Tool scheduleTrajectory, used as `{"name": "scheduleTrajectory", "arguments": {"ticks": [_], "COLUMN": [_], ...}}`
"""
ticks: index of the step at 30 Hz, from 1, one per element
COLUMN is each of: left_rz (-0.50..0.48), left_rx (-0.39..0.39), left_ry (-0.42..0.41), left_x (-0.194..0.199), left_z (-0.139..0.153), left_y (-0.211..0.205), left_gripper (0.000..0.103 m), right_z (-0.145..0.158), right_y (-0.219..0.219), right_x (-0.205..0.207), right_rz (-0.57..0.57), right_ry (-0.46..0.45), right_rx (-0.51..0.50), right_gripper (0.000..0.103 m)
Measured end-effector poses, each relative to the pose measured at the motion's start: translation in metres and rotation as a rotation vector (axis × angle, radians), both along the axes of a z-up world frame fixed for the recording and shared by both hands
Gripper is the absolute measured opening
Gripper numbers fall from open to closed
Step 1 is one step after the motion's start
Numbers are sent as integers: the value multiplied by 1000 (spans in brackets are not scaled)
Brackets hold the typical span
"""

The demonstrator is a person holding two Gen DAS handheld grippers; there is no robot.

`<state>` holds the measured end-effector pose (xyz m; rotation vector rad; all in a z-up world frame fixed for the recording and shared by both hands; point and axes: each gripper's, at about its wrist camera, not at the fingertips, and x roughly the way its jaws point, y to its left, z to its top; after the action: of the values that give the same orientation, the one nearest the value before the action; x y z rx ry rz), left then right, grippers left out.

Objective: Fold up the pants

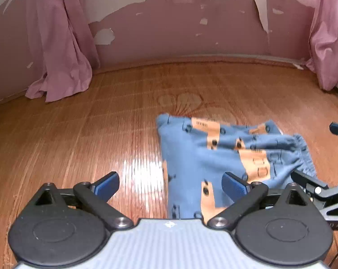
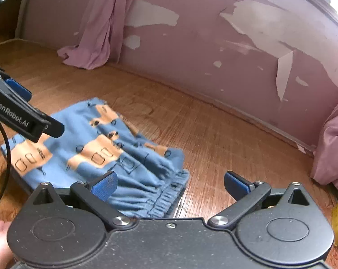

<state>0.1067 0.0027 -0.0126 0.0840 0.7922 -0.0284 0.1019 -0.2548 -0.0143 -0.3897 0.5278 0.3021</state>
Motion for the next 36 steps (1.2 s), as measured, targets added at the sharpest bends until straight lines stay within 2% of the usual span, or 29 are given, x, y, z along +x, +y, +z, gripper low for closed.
{"name": "scheduleTrajectory", "arguments": {"ticks": [3,12,16,20,22,26,31,36], "left_rz": [15,69,85,88,91,69,7,48], "left_rx": [20,11,-9,-11,-14,-74,-154,-220], "left_ry": [12,33,42,48,45,-1,-4,27], "left_x": [-4,-12,-16,-17,-20,-32,-41,-34], "left_z": [-4,-10,-12,-10,-7,2,0,-5], "left_y": [0,11,15,15,14,16,14,25], "left_gripper": [100,102,102,102,103,103,103,103], "right_z": [0,-12,-15,-13,-9,0,-1,-4], "right_y": [-2,-12,-17,-16,-16,-21,-38,-55], "right_x": [2,-4,-8,-13,-17,-19,-5,17], "right_rz": [-12,-32,-36,-32,-26,-8,-17,-10], "right_ry": [9,61,80,64,18,-37,22,60], "right_rx": [-9,-64,-59,-73,-65,5,142,235], "right_gripper": [101,102,102,102,102,102,102,102]}}
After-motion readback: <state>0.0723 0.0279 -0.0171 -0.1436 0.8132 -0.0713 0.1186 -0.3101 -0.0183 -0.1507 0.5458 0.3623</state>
